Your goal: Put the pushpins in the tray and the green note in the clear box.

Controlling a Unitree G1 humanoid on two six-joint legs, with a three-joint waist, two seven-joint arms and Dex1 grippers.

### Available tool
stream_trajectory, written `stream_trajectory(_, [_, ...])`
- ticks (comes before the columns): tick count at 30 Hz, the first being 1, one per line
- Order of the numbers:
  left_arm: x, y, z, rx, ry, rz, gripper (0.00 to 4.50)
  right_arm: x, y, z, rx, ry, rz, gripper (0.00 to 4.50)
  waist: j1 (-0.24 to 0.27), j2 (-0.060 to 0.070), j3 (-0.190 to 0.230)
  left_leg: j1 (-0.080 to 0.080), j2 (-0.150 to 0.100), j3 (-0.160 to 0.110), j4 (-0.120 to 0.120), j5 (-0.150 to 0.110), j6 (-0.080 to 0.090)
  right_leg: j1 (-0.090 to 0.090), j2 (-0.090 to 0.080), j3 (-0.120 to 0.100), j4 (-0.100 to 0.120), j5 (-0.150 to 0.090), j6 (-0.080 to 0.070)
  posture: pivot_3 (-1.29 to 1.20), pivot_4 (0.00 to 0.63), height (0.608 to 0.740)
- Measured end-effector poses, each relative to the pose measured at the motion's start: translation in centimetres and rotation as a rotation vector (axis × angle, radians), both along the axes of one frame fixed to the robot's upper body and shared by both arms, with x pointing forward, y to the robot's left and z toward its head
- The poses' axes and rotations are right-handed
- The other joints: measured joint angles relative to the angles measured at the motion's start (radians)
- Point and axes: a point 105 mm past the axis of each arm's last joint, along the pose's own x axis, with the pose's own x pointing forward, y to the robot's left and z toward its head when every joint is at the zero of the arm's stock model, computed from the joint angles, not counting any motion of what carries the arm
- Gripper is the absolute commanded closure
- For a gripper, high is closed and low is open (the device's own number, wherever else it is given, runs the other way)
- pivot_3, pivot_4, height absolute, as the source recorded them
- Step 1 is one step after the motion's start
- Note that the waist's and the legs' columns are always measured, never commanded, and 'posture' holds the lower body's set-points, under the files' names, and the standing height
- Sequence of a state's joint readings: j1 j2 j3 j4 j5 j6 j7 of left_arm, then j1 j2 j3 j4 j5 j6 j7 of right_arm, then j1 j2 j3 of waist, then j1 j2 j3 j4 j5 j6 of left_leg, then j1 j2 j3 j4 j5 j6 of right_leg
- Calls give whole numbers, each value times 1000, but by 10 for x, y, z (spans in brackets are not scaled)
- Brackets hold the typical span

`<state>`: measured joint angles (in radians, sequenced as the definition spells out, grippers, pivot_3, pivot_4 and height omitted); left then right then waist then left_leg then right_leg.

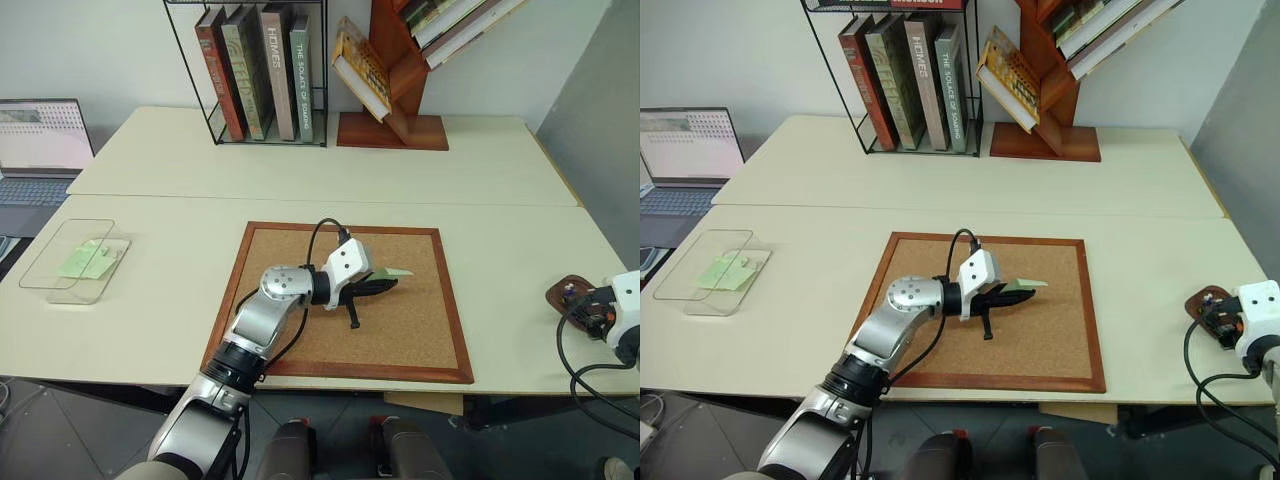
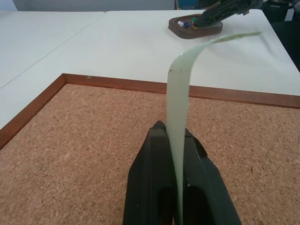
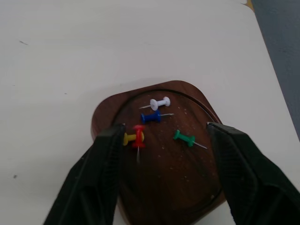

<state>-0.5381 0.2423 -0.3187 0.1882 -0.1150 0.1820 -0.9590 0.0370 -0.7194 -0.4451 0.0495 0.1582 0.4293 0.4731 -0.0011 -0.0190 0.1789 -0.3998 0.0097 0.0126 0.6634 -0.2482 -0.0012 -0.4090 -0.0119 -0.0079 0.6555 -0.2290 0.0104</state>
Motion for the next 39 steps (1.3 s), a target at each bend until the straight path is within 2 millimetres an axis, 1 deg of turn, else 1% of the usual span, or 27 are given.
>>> stream_trajectory(3, [0,0,0,-2,-2,7,4500,1,-1,1,-5,-8,-8,36,0,0,0,0,0,0,0,0,0,0,0,0,1,0,0,0,150,740])
stream_trajectory(6, [0,0,0,-2,-2,7,4500,1,-3,3,-6,-19,-17,36,0,0,0,0,0,-1,0,0,0,0,0,0,1,0,0,0,150,740])
stream_trajectory(9, [0,0,0,-2,-2,7,4500,-1,-7,10,19,-54,-33,36,0,0,0,0,0,0,0,0,0,0,0,0,0,0,0,0,150,740])
stream_trajectory(12, [0,-1,0,-4,0,6,4500,-4,-4,18,97,-106,-15,36,0,0,0,0,0,-1,0,0,0,0,0,0,0,0,0,0,150,740])
stream_trajectory(15, [1,0,1,-6,3,7,4500,-8,8,24,194,-136,54,36,0,0,0,0,0,-1,0,0,0,0,0,0,0,0,0,0,150,740])
stream_trajectory(16, [1,0,2,-5,2,8,4500,-8,16,27,228,-149,95,36,-1,0,0,0,1,-1,0,0,0,0,1,0,0,0,0,0,150,740])
stream_trajectory(18, [2,-1,5,-9,0,8,4500,-8,26,33,255,-168,153,36,-2,0,0,0,1,-1,0,0,0,0,1,0,0,0,0,0,150,740])
stream_trajectory(22, [3,2,17,-42,-10,23,4500,-6,52,48,280,-218,288,36,-2,0,0,0,1,-1,0,0,0,0,1,-1,0,0,0,0,150,740])
stream_trajectory(23, [5,7,24,-54,-16,43,4500,-3,65,54,287,-233,346,36,-5,0,0,0,2,-1,0,0,0,0,2,-1,0,0,0,0,150,740])
stream_trajectory(24, [8,15,30,-56,-27,74,4500,2,82,63,289,-252,421,36,-12,0,1,0,3,-1,0,0,0,-1,2,0,1,0,0,0,150,740])
stream_trajectory(25, [11,27,40,-73,-35,117,4500,5,103,72,296,-265,516,36,-19,0,1,0,3,-1,0,0,0,-1,3,0,1,0,0,0,150,740])
stream_trajectory(26, [13,35,48,-85,-47,147,4500,6,119,79,291,-265,588,36,-22,0,1,0,3,-3,0,0,0,-1,3,0,1,0,0,0,150,740])
stream_trajectory(27, [14,50,56,-88,-56,186,4500,8,138,86,282,-260,675,36,-25,0,1,1,4,-4,0,0,0,-1,4,0,1,0,-1,0,150,740])
stream_trajectory(28, [15,66,57,-76,-49,227,4500,9,154,92,277,-259,746,36,-30,0,1,1,5,-3,-1,0,0,-1,5,0,1,0,-1,0,150,740])
stream_trajectory(29, [16,78,57,-68,-38,265,4500,10,165,95,278,-259,794,36,-30,0,1,1,5,-4,-1,0,0,-1,5,0,1,-1,-1,0,150,740])
stream_trajectory(32, [18,130,54,-28,22,428,4500,15,205,106,273,-253,958,36,-30,-3,3,1,6,-5,-1,0,0,-2,5,-1,3,-2,-3,0,150,740])
stream_trajectory(33, [17,139,55,-23,25,459,4500,17,212,108,278,-250,989,36,-31,-3,4,1,5,-6,-1,0,0,-2,5,-1,3,-2,-3,0,150,740])
stream_trajectory(34, [18,162,61,-12,24,540,4500,17,232,112,289,-244,1072,36,-28,-4,4,0,5,-7,-1,0,0,-2,5,-2,3,-2,-4,0,150,740])
stream_trajectory(35, [17,180,66,-2,21,599,4500,17,246,114,298,-232,1132,36,-28,-6,5,0,6,-7,-1,0,0,-3,4,-2,3,-3,-5,0,150,740])
stream_trajectory(36, [16,194,73,-2,12,651,4500,15,256,114,302,-215,1182,36,-27,-6,5,0,5,-7,-2,0,0,-3,3,-3,3,-3,-5,0,150,740])
stream_trajectory(37, [12,214,80,-2,1,718,4500,14,269,113,309,-186,1241,36,-26,-6,6,0,5,-7,-2,0,0,-3,2,-2,3,-3,-5,0,150,740])
stream_trajectory(39, [4,244,87,12,1,816,4500,16,285,111,319,-154,1304,36,-27,-7,6,-1,5,-6,-3,0,0,-3,-2,-3,2,-3,-6,0,150,740])
